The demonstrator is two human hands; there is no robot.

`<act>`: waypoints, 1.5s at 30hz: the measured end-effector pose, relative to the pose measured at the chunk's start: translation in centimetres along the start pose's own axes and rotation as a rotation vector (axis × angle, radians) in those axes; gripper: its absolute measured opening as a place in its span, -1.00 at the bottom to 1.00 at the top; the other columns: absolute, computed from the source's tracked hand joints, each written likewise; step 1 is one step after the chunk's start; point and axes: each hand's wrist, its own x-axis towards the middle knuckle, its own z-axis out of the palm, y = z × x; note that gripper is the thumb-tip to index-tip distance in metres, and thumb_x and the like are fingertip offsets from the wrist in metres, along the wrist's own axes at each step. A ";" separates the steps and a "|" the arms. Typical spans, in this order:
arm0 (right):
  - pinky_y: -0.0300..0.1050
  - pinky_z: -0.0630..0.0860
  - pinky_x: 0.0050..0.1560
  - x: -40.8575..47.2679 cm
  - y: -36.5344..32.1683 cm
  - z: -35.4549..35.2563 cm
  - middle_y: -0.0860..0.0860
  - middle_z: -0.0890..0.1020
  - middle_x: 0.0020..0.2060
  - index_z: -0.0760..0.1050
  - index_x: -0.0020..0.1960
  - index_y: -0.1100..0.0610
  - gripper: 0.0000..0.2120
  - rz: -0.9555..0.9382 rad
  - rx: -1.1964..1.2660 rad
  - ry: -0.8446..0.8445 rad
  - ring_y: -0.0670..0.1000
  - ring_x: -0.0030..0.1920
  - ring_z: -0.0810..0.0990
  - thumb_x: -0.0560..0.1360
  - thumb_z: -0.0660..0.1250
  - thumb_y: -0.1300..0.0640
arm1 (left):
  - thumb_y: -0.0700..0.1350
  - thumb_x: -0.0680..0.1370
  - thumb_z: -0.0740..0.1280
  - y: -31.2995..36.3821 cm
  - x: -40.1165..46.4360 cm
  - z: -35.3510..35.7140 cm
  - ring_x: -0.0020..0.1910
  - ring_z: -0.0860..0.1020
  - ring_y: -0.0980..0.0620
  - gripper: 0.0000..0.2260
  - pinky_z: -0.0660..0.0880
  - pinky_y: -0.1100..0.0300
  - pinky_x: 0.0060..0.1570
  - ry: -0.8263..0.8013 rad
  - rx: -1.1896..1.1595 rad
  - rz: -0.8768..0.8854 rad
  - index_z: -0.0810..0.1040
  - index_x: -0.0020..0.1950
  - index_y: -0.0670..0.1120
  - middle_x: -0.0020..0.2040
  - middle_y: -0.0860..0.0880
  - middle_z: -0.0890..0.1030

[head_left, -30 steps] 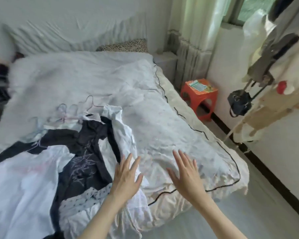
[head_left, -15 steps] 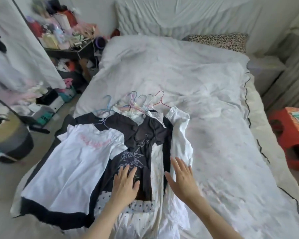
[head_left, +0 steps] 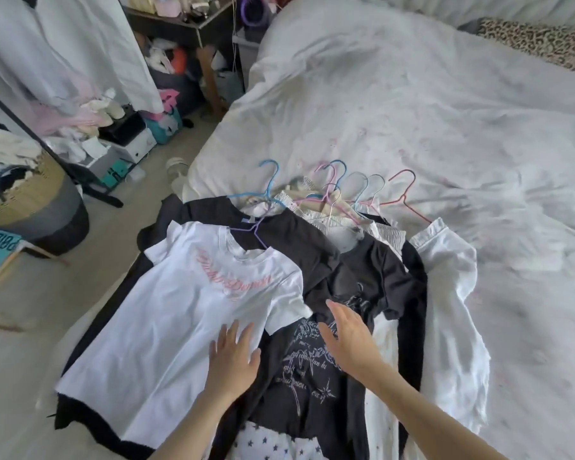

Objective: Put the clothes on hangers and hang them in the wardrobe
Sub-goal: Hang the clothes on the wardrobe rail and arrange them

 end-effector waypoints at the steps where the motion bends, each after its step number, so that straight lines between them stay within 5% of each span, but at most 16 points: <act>1: -0.14 0.18 0.38 2.2 -0.8 0.6 0.07 0.35 0.38 0.18 0.46 0.17 -0.47 0.010 0.013 -0.008 0.04 0.39 0.28 0.59 0.06 -0.11 | 0.13 0.59 -0.05 -1.1 2.0 0.2 0.51 -0.09 -0.12 -0.50 -0.06 -0.07 0.44 -0.015 0.024 0.016 0.03 0.52 0.04 0.54 -0.07 -0.05; 4: -0.08 0.26 0.31 8.7 -3.3 2.5 0.11 0.38 0.34 0.20 0.44 0.18 -0.54 0.022 0.052 -0.048 0.11 0.34 0.33 0.60 0.13 0.03 | 0.04 0.55 0.15 -5.3 6.6 2.1 0.48 0.09 -0.20 -0.51 0.13 -0.26 0.35 0.000 0.037 0.024 0.25 0.47 -0.03 0.49 -0.15 0.18; 7: -0.04 0.23 0.33 14.6 -5.3 4.5 0.16 0.35 0.36 0.14 0.46 0.21 -0.50 0.032 0.035 -0.077 0.15 0.36 0.30 0.60 0.13 0.04 | 0.06 0.38 0.14 -9.8 8.4 4.5 0.29 0.31 -0.19 -0.53 0.44 -0.33 -0.01 -0.008 0.060 0.046 0.41 0.27 -0.03 0.29 -0.20 0.47; 10: 0.01 0.20 0.35 18.8 -6.7 6.0 0.16 0.28 0.40 0.06 0.48 0.21 -0.46 0.089 -0.041 -0.135 0.17 0.38 0.25 0.60 0.10 0.01 | 0.11 0.38 0.11 -11.1 8.3 5.8 0.32 0.28 -0.14 -0.50 0.33 -0.23 0.16 0.005 0.081 0.086 0.37 0.31 0.02 0.32 -0.15 0.46; 15: 0.08 0.28 0.17 22.1 -7.8 7.2 0.11 0.44 0.22 0.30 0.29 0.18 -0.61 0.205 -0.355 -0.101 0.14 0.25 0.37 0.61 0.03 -0.06 | 0.12 0.39 0.10 -11.3 8.8 6.6 0.34 0.26 -0.10 -0.49 0.09 -0.17 0.21 0.026 0.110 0.084 0.35 0.33 0.06 0.35 -0.10 0.44; 18: 0.06 0.29 0.16 22.5 -7.5 7.7 0.12 0.47 0.19 0.37 0.22 0.21 -0.65 0.225 -0.280 -0.095 0.15 0.23 0.38 0.61 0.04 -0.01 | 0.11 0.38 0.11 -11.4 8.9 6.5 0.33 0.28 -0.10 -0.50 0.24 -0.22 0.22 0.034 0.114 0.101 0.35 0.31 0.07 0.34 -0.10 0.45; 21: 0.03 0.32 0.06 21.0 -7.5 7.4 0.17 0.46 0.07 0.40 0.14 0.26 -0.74 0.178 0.006 0.054 0.20 0.11 0.40 0.61 0.09 0.11 | 0.03 0.31 0.27 -10.7 8.8 5.7 0.25 0.44 -0.13 -0.56 0.47 -0.27 -0.01 0.026 0.070 0.079 0.50 0.19 0.05 0.27 -0.12 0.51; 24: -0.17 0.31 -0.29 17.3 -7.9 5.7 -0.02 0.47 -0.32 0.39 -0.13 0.22 -0.86 0.055 0.337 0.209 0.03 -0.29 0.44 0.58 0.13 0.23 | -0.09 0.34 0.39 -9.4 7.9 4.3 0.22 0.49 -0.22 -0.64 0.47 -0.29 -0.05 0.122 -0.054 0.076 0.58 0.13 -0.04 0.26 -0.16 0.52; 26: -0.30 0.27 -0.41 14.1 -7.9 3.8 -0.12 0.37 -0.46 0.29 -0.23 0.10 -0.79 0.006 0.378 0.280 -0.11 -0.43 0.35 0.58 0.16 0.24 | -0.10 0.47 0.28 -8.4 6.7 2.9 0.30 0.40 -0.28 -0.69 0.45 -0.24 0.07 0.249 -0.181 0.112 0.52 0.20 -0.08 0.31 -0.18 0.47; 29: -0.31 0.23 -0.46 8.1 -6.8 0.4 -0.09 0.34 -0.49 0.21 -0.31 -0.04 -0.67 0.007 0.418 0.347 -0.15 -0.46 0.35 0.58 0.18 0.20 | -0.20 0.51 0.29 -6.2 4.9 -0.2 0.41 0.24 -0.23 -0.67 0.38 -0.19 0.22 0.436 -0.351 0.144 0.44 0.28 -0.13 0.35 -0.16 0.41; 33: -0.23 0.29 -0.46 -1.2 -3.1 -4.0 -0.01 0.43 -0.50 0.26 -0.26 -0.07 -0.73 0.124 0.400 0.496 -0.09 -0.49 0.37 0.57 0.20 0.14 | -0.08 0.53 0.17 0.4 2.6 -5.4 0.42 0.21 -0.18 -0.63 0.30 -0.11 0.31 0.567 -0.422 0.369 0.34 0.31 -0.14 0.34 -0.20 0.37; 41: -0.30 0.15 -0.33 -23.2 5.4 -11.3 -0.03 0.46 -0.53 0.37 -0.11 0.03 -0.97 0.162 0.013 0.953 0.02 -0.35 0.33 0.50 0.20 0.13 | 0.03 0.55 0.14 18.6 -3.4 -9.9 0.47 0.06 -0.22 -0.50 0.10 -0.21 0.38 0.600 -0.197 1.027 0.18 0.46 -0.07 0.47 -0.20 0.19; 45: -0.29 0.13 -0.28 -35.7 8.8 -11.8 -0.03 0.51 -0.47 0.34 -0.10 0.02 -0.86 0.263 -0.079 1.091 -0.13 -0.37 0.26 0.57 0.11 -0.01 | 0.13 0.60 0.02 28.1 -10.2 -9.2 0.49 0.00 -0.20 -0.53 -0.03 -0.24 0.39 0.577 -0.159 1.336 0.11 0.49 0.05 0.48 -0.09 0.18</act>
